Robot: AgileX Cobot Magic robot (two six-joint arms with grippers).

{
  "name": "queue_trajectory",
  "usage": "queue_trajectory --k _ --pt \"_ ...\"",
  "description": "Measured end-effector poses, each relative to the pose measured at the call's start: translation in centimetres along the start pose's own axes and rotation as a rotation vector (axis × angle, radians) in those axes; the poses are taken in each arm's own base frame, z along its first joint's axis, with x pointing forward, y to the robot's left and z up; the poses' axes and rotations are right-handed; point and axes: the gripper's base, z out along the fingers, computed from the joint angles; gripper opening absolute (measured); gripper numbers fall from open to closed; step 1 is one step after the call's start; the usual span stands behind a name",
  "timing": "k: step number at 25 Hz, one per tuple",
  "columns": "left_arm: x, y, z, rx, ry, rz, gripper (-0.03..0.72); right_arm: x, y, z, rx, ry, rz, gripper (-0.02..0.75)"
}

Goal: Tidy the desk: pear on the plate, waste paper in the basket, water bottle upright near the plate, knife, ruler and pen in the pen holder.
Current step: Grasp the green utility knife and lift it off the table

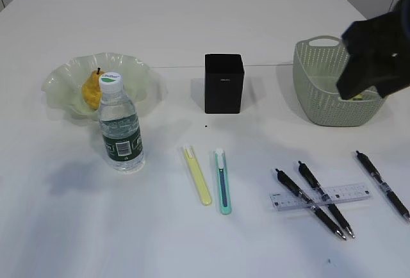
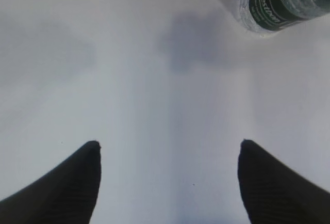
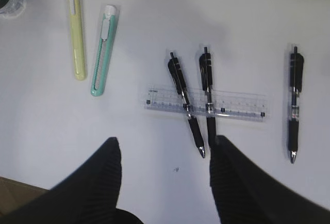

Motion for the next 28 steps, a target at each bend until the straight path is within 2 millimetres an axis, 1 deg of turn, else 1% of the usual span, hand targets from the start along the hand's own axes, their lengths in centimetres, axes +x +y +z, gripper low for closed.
queue_trajectory --k 5,9,11,16,20,23,28 --pt "-0.4 0.0 0.0 0.003 -0.048 0.0 0.59 -2.7 4.1 2.6 0.045 0.029 -0.073 0.41" --pt "-0.7 -0.1 0.0 0.007 -0.073 -0.001 0.59 -4.9 6.9 5.5 0.067 0.044 -0.078 0.41" --pt "-0.7 -0.1 0.0 0.007 -0.074 -0.002 0.59 -5.9 7.7 7.3 0.07 0.049 -0.056 0.41" --pt "-0.7 -0.2 0.0 0.027 -0.077 -0.014 0.59 -7.8 8.5 11.7 0.095 0.09 -0.002 0.41" --pt "-0.7 -0.4 0.0 0.04 -0.077 -0.024 0.59 -8.2 8.8 15.1 0.122 0.159 0.021 0.41" --pt "-0.7 -0.4 0.0 0.041 -0.075 -0.025 0.59 -8.3 8.9 16.9 0.134 0.2 0.038 0.399" --pt "-0.5 -0.4 0.0 0.04 -0.057 -0.025 0.59 -8.2 9.7 18.9 0.14 0.226 0.059 0.36"
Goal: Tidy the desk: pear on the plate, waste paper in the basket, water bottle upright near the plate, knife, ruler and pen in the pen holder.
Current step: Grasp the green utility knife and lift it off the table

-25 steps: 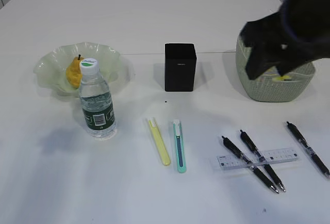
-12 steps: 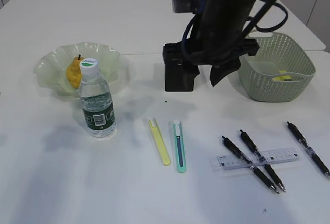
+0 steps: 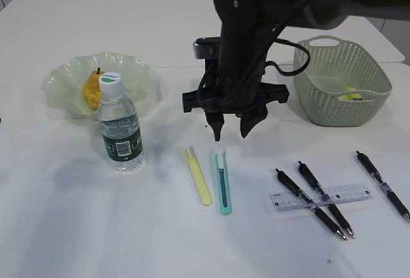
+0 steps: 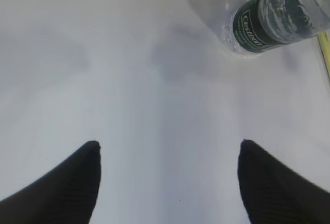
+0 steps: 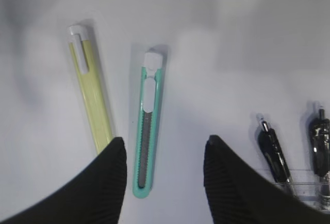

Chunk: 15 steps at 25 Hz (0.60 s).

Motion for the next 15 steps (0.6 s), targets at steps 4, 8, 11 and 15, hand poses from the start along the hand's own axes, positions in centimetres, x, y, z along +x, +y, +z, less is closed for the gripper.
queue_trajectory --k 4,8,11,15 --pt "0.3 0.0 0.0 -0.002 0.037 0.0 0.59 0.3 1.2 2.0 0.008 0.025 0.001 0.355" --pt "0.5 0.0 0.0 -0.003 0.05 0.0 0.59 0.4 1.8 4.1 0.015 0.06 0.011 0.355" --pt "0.5 0.0 0.0 -0.003 0.05 0.0 0.59 0.4 1.9 5.4 0.026 0.08 0.018 0.354" --pt "0.4 0.0 0.0 -0.003 0.046 0.0 0.59 0.4 1.9 5.8 0.025 0.079 0.024 0.354"
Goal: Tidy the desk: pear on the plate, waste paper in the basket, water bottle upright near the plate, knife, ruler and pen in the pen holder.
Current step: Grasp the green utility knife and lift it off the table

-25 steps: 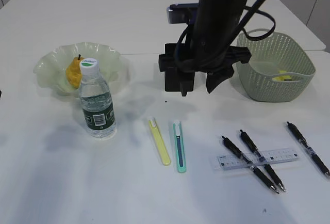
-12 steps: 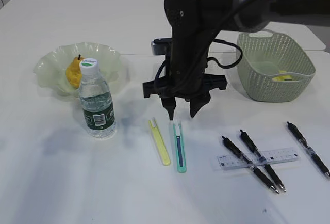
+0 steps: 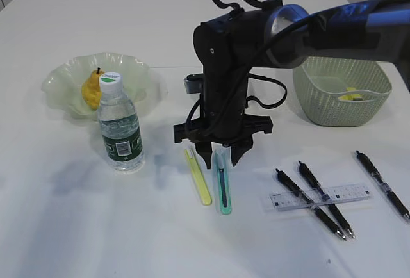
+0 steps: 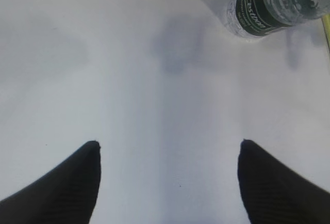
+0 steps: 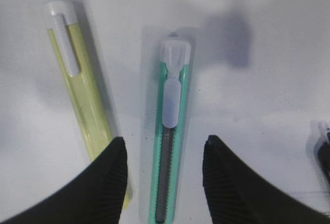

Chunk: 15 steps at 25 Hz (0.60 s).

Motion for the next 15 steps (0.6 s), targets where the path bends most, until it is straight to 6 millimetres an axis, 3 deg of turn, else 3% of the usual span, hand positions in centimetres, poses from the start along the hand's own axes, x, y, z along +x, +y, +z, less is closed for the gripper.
queue_trajectory --k 15 --pt "0.0 0.0 0.0 0.0 -0.005 0.0 0.59 -0.4 -0.2 1.9 0.015 0.003 0.02 0.354"
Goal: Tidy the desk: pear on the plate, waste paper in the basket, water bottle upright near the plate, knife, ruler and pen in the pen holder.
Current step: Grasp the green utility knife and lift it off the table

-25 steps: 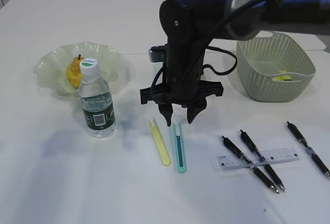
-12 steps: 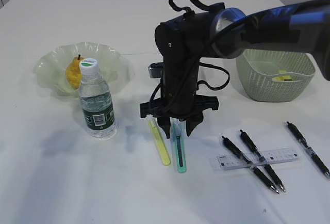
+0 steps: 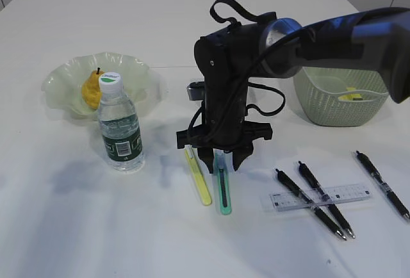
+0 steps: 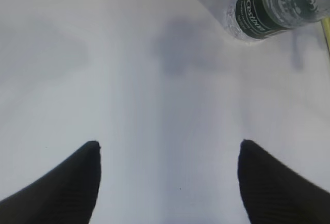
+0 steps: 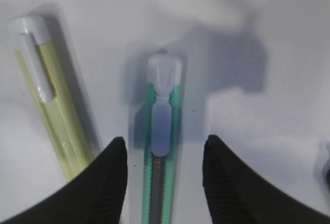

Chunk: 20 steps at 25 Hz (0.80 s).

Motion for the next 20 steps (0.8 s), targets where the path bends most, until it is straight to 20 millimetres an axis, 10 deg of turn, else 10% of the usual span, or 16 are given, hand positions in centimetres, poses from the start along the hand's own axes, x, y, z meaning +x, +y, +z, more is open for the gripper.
queue_trajectory --k 20 --pt "-0.05 0.01 0.12 -0.001 0.002 -0.001 0.59 -0.32 0.03 0.42 -0.008 -0.023 0.001 0.354"
